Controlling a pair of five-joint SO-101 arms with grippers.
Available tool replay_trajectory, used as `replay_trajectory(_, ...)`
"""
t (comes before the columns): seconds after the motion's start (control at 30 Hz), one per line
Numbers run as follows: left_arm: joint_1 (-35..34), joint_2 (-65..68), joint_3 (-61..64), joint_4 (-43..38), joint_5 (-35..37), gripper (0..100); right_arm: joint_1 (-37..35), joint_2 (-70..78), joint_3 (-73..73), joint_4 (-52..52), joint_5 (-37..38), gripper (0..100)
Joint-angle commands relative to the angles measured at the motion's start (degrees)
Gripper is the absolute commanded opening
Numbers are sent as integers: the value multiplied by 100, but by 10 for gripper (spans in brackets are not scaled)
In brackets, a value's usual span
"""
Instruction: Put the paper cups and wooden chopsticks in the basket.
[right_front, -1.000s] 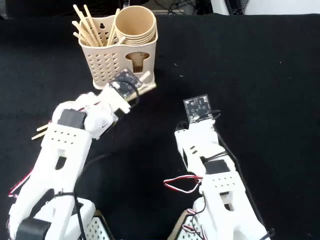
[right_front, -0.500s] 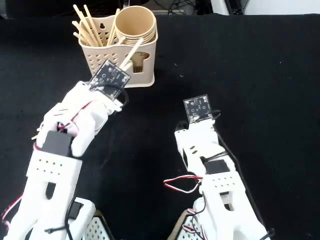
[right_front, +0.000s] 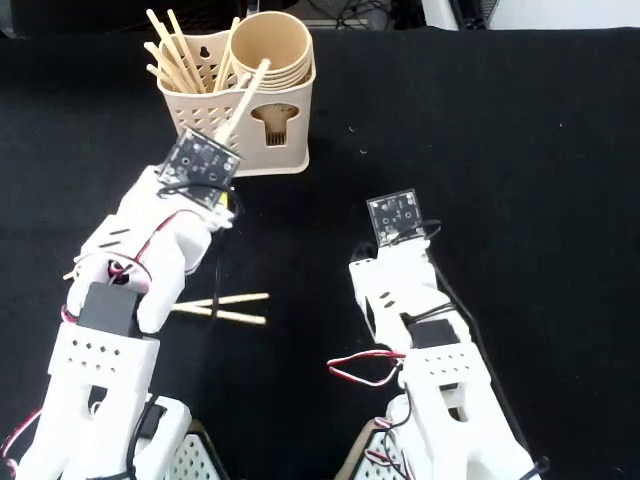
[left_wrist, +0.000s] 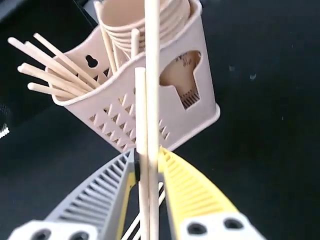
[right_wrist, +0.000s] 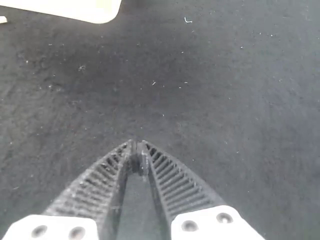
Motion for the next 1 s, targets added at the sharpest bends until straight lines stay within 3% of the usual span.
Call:
replay_trajectory(0.0, 48, -132, -505, -176, 299, 30, 79, -110, -57, -132, -44, 15)
replay_trajectory(0.33, -303, -413, -673, -1073, 1116, 30, 79, -101, -57, -132, -44, 15)
replay_trajectory(0.67, -347, -510, -646, -3270, 1169, 29, 79, -101, -57, -132, -44, 15)
replay_trajectory(0.83, -356, -220, -778, -4369, 2163, 29, 79, -92, -57, -132, -44, 15)
replay_trajectory(0.97, -611, 422, -1288, -4695, 2558, 29, 79, -92, -57, -132, -44, 15)
